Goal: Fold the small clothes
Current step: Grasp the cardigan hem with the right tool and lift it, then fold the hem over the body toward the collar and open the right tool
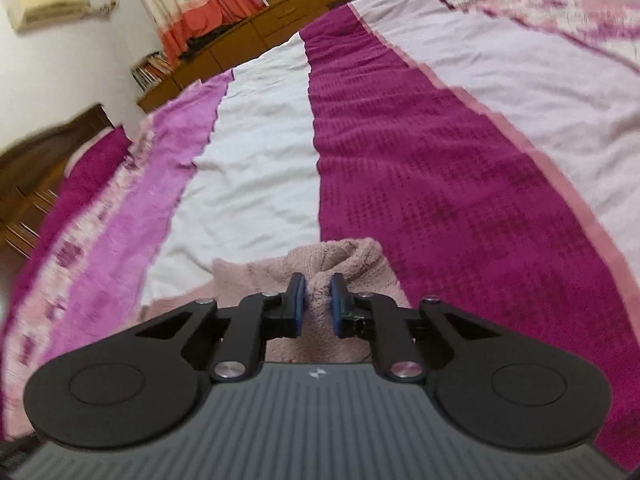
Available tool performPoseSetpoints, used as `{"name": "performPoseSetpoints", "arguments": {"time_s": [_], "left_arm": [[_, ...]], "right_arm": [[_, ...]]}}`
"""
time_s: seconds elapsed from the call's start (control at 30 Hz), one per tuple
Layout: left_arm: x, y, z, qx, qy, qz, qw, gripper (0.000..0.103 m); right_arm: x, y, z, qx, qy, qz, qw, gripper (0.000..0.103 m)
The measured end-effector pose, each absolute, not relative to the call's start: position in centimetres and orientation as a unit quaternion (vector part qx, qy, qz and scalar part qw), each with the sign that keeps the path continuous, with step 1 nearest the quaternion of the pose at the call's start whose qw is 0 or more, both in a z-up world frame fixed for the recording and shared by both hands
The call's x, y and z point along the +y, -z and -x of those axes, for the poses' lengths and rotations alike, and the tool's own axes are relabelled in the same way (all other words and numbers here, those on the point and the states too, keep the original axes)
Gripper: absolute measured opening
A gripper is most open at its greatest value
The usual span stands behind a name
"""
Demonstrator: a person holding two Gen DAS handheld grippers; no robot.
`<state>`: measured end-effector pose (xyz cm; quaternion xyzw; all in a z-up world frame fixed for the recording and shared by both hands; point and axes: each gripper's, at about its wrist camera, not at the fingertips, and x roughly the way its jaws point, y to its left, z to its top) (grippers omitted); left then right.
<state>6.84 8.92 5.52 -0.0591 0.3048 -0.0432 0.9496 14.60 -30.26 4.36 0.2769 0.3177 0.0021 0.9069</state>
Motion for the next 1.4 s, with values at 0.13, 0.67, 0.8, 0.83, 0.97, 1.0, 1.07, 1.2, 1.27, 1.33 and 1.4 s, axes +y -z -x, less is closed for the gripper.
{"name": "performPoseSetpoints", "arguments": {"time_s": [0.13, 0.67, 0.8, 0.83, 0.97, 1.0, 1.07, 1.2, 1.27, 1.33, 1.4], "left_arm": [[9.0, -5.5, -6.9, 0.307, 0.042, 0.063, 0.949, 0.012], [9.0, -5.9, -6.5, 0.3, 0.046, 0.06, 0.951, 0.013], [8.9, -6.6, -6.3, 0.288, 0.051, 0.057, 0.955, 0.013], [8.8, -6.8, -6.2, 0.285, 0.052, 0.057, 0.956, 0.013], [8.4, -7.4, -6.2, 0.276, 0.055, 0.053, 0.958, 0.013], [8.4, -7.5, -6.2, 0.275, 0.055, 0.052, 0.958, 0.013], [8.3, -7.5, -6.1, 0.276, 0.055, 0.049, 0.958, 0.013], [8.3, -7.3, -6.1, 0.28, 0.053, 0.049, 0.957, 0.013], [8.4, -7.2, -6.1, 0.282, 0.052, 0.05, 0.957, 0.013], [8.5, -7.0, -6.0, 0.283, 0.051, 0.052, 0.956, 0.013], [8.5, -7.0, -6.0, 0.284, 0.05, 0.053, 0.956, 0.013]], "right_arm": [[-30.8, -4.1, -14.6, 0.333, -0.008, -0.299, 0.894, 0.039], [-27.5, -5.3, -14.4, 0.335, 0.038, -0.191, 0.922, 0.012], [-28.1, -5.9, -12.9, 0.305, 0.037, -0.202, 0.93, 0.011], [-28.3, -6.0, -12.9, 0.301, 0.026, -0.209, 0.93, 0.011], [-28.6, -5.4, -13.1, 0.315, 0.0, -0.22, 0.923, 0.012], [-28.7, -5.1, -13.2, 0.322, -0.002, -0.229, 0.919, 0.012], [-28.8, -4.6, -13.3, 0.328, 0.0, -0.238, 0.914, 0.012], [-28.8, -3.8, -13.4, 0.347, -0.008, -0.247, 0.905, 0.022], [-28.4, -3.9, -13.3, 0.345, -0.012, -0.229, 0.91, 0.022], [-28.0, -4.0, -13.2, 0.344, -0.014, -0.215, 0.914, 0.022], [-27.6, -4.2, -13.3, 0.343, -0.014, -0.193, 0.919, 0.011]]}}
